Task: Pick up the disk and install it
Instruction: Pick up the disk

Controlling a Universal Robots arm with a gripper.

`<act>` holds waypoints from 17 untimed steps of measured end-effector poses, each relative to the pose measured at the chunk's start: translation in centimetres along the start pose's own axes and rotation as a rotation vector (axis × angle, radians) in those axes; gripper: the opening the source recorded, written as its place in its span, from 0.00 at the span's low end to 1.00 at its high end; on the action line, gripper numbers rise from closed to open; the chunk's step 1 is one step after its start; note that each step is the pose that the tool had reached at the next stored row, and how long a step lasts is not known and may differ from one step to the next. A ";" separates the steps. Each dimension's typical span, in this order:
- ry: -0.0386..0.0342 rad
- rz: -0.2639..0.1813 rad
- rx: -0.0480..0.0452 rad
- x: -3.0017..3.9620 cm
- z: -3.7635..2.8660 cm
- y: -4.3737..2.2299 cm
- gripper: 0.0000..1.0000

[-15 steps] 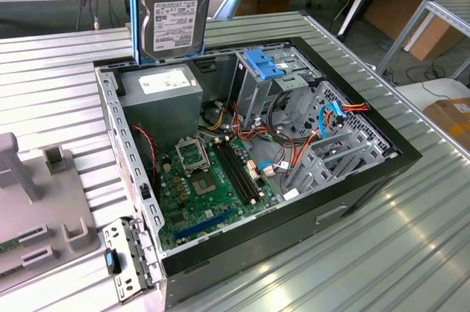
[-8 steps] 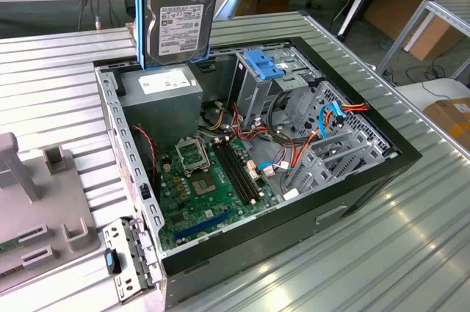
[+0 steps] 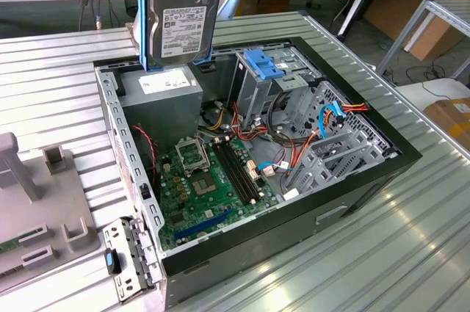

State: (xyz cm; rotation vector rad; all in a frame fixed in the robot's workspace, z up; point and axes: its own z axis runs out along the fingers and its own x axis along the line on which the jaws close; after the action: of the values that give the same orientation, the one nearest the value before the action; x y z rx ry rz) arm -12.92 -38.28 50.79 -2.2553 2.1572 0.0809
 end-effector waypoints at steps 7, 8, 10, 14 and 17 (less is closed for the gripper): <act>-0.0001 0.000 0.0001 0.12 -0.01 -0.06 0.36; 0.0000 0.000 0.0000 0.16 -0.01 -0.10 0.36; 0.0000 0.000 0.0000 0.28 -0.02 -0.17 0.36; 0.0000 0.000 0.0000 0.61 -0.04 -0.34 0.36; 0.0000 0.000 0.0000 0.74 -0.05 -0.41 0.36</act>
State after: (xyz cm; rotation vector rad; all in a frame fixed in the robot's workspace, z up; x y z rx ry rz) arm -12.48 -39.01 50.80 -2.2554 2.1572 0.0809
